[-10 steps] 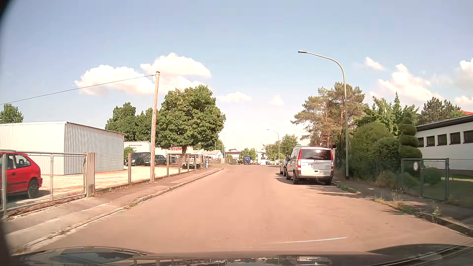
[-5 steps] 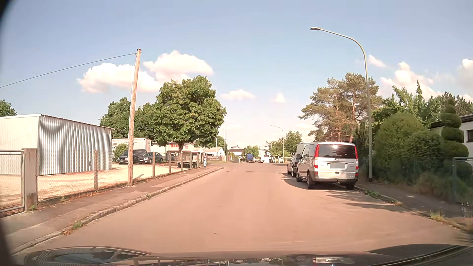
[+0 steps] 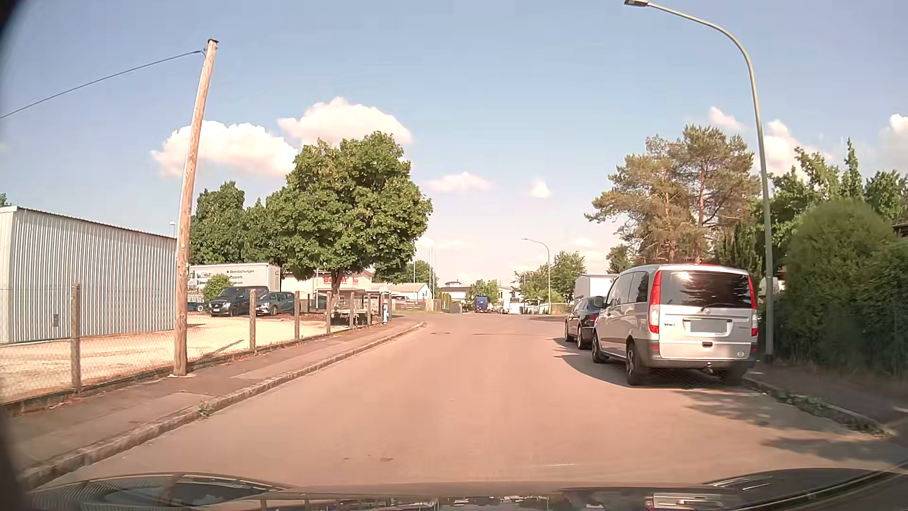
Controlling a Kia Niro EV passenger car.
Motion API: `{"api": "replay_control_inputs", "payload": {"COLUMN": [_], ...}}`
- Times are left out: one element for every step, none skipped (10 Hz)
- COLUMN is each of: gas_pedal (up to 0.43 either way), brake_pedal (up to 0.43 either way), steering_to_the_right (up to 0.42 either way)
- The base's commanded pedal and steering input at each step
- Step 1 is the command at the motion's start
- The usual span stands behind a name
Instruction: Follow the waypoints while adhering to traffic rules and regulations
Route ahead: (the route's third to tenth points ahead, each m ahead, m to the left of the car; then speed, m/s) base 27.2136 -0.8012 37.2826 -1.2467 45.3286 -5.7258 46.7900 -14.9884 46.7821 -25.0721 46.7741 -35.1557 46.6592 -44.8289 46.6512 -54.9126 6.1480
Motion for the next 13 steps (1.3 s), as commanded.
{"api": "replay_control_inputs", "payload": {"gas_pedal": [0.0,0.0,0.0,0.0,0.0,0.0,0.0,0.0,0.0,0.0,0.0,0.0,0.0], "brake_pedal": [0.012,0.012,0.012,0.012,0.012,0.012,0.012,0.012,0.012,0.006,0.012,0.012,0.012], "steering_to_the_right": [0.008,0.008,0.009,0.012,0.013,0.013,0.014,0.015,0.018,0.019,0.019,0.019,0.019]}}
